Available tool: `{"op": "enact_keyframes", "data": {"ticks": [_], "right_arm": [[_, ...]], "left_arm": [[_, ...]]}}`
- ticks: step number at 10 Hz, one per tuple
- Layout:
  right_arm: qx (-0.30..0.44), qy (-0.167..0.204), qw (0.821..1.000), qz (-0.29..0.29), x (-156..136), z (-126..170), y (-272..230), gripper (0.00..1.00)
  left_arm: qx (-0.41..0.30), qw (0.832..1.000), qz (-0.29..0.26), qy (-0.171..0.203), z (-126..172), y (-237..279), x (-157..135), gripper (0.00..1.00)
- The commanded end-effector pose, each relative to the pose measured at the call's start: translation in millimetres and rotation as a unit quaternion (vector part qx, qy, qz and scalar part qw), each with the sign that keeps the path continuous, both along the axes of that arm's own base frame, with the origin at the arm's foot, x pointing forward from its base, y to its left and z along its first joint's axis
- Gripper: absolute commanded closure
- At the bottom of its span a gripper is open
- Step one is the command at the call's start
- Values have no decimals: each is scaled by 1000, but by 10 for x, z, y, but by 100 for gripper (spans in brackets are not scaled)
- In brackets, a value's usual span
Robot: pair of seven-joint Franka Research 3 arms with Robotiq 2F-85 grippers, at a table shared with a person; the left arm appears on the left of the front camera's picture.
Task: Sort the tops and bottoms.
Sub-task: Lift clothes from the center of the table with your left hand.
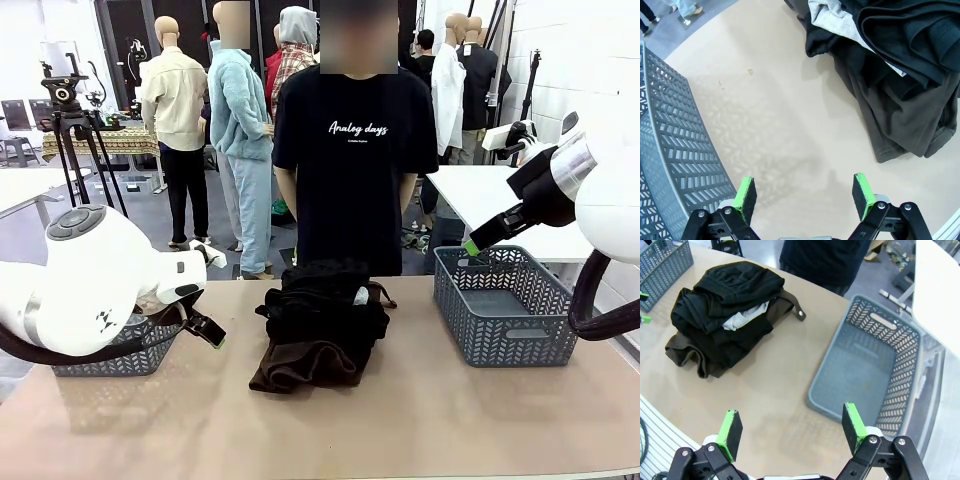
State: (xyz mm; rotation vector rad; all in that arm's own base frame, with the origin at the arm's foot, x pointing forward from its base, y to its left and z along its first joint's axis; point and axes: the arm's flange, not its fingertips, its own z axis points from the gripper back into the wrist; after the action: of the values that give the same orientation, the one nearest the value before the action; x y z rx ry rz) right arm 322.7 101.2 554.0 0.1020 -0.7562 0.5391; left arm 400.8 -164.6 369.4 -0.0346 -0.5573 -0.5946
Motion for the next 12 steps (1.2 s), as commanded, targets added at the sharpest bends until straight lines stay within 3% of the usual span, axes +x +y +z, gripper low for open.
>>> {"op": "enact_keyframes", "data": {"ticks": [1, 12], "right_arm": [[7, -3, 1000, 4, 35, -17, 15, 0], [7, -3, 1000, 4, 35, -17, 15, 0]], "left_arm": [[4, 1000, 2, 2, 2, -3, -3, 0], [6, 1000, 9, -8, -6, 10, 14, 0]]}}
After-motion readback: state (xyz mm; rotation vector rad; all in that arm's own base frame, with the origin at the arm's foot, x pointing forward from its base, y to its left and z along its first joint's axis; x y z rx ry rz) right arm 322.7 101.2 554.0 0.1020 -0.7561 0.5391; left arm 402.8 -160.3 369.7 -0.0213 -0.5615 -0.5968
